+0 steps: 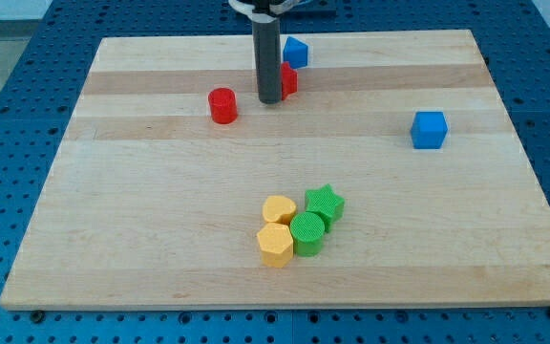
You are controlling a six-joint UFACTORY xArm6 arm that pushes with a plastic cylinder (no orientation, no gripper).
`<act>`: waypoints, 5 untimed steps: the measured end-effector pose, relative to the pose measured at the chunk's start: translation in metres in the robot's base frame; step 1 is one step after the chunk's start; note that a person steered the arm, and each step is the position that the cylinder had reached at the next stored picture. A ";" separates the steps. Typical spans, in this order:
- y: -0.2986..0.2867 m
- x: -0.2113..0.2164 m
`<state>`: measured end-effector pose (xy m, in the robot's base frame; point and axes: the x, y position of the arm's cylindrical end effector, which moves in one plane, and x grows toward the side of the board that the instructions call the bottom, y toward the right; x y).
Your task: Move the red circle closer to the red star
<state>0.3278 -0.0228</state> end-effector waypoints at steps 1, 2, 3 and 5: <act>0.002 -0.017; 0.007 -0.030; 0.008 -0.032; 0.008 0.025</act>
<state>0.3525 -0.0145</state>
